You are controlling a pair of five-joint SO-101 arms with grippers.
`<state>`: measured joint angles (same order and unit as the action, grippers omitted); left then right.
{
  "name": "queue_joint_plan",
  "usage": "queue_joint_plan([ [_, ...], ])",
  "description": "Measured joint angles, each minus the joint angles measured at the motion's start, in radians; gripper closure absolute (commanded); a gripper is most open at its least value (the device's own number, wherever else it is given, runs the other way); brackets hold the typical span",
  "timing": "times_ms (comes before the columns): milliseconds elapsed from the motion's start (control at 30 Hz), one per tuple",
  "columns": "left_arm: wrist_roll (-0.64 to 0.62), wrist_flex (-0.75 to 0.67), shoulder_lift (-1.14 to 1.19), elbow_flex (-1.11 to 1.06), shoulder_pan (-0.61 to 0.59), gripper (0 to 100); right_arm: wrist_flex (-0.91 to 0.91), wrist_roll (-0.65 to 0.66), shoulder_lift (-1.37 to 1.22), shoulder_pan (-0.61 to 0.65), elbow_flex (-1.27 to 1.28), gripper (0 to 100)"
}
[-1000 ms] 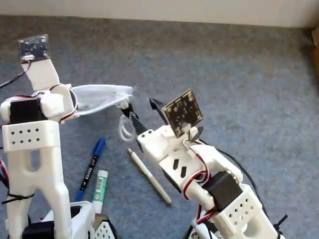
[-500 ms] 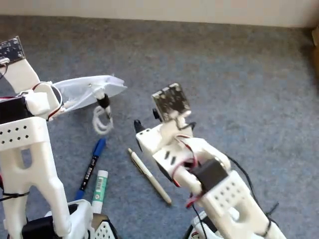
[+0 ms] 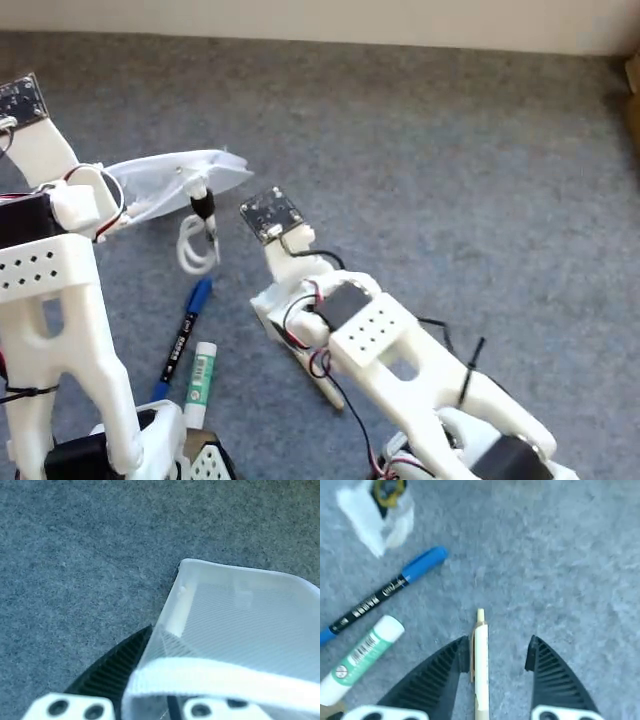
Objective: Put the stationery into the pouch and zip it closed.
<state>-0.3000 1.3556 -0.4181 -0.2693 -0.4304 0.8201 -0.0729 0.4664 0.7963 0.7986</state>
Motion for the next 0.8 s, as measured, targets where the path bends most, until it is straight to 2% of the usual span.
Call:
queue_joint_plan([
  [733, 0.000, 0.000, 0.000, 0.000, 0.000, 99, -0.206, 0.000, -0.379, 0.063, -0.003, 81.9],
  [800, 0.000, 0.000, 0.000, 0.000, 0.000, 99, -0.209, 0.000, -0.391, 0.063, -0.005, 84.5],
])
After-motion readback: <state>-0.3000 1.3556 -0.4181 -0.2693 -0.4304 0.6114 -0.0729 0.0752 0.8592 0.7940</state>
